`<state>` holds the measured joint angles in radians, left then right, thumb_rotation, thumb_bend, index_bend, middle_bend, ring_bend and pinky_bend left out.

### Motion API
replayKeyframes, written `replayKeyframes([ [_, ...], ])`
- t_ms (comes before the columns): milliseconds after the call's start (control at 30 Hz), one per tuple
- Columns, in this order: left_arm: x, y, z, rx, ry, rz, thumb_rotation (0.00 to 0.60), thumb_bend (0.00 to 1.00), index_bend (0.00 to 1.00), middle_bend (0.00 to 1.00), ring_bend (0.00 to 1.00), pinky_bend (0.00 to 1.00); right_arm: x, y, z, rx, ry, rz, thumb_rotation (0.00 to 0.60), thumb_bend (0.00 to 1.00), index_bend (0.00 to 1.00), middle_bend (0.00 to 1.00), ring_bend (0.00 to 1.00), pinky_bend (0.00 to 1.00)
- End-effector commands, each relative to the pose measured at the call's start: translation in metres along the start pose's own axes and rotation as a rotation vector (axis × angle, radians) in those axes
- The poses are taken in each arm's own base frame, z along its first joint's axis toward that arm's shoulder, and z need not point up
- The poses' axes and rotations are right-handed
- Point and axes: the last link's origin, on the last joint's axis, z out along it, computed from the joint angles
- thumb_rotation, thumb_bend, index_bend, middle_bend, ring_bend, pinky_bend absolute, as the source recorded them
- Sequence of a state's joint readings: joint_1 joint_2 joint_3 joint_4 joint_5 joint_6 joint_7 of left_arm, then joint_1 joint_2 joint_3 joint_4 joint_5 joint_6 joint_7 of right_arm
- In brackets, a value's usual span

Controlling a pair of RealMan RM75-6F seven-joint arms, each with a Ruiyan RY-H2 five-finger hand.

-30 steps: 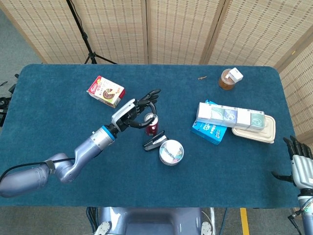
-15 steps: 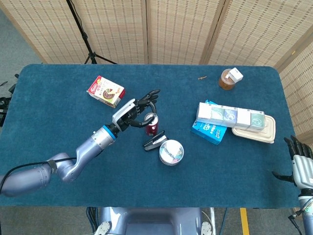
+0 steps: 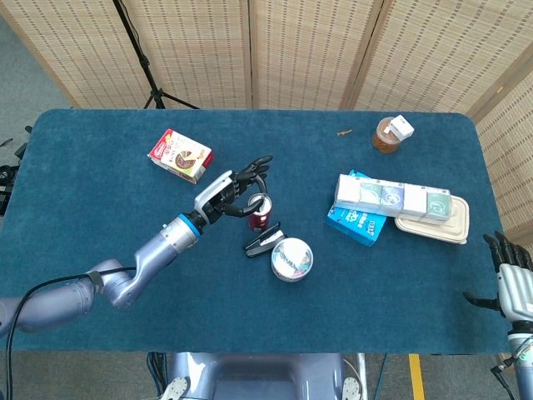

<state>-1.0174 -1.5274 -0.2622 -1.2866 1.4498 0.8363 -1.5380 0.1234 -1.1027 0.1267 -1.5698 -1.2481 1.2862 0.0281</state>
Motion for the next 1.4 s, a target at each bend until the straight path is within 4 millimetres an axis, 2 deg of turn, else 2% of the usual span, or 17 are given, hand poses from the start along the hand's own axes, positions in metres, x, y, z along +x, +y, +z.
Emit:
replayKeyframes([
  [33,0.002,-0.004,0.001,0.011,0.007,0.003,0.6,0.41,0.58,0.0,0.0,0.0,0.001,0.0,0.0,-0.001,0.0,0.002,0.6,0.0,0.0,0.0,0.0,0.0],
  [633,0.012,-0.024,0.005,0.075,0.043,0.006,0.6,0.41,0.58,0.0,0.0,0.0,0.0,0.0,0.0,0.0,-0.002,0.001,0.6,0.0,0.0,0.0,0.0,0.0],
  [967,0.016,-0.027,0.006,0.086,0.052,0.027,0.6,0.41,0.57,0.0,0.0,0.0,0.001,0.0,0.0,-0.002,0.0,0.002,0.6,0.0,0.0,0.0,0.0,0.0],
  [1200,0.018,-0.028,0.004,0.094,0.046,0.07,0.6,0.41,0.47,0.0,0.0,0.0,0.001,0.001,0.0,-0.002,0.002,0.003,0.6,0.0,0.0,0.0,0.0,0.0],
  [1400,0.017,-0.027,0.002,0.089,0.036,0.085,0.6,0.42,0.24,0.0,0.0,0.0,0.001,0.0,0.0,-0.001,0.001,0.001,0.6,0.0,0.0,0.0,0.0,0.0],
])
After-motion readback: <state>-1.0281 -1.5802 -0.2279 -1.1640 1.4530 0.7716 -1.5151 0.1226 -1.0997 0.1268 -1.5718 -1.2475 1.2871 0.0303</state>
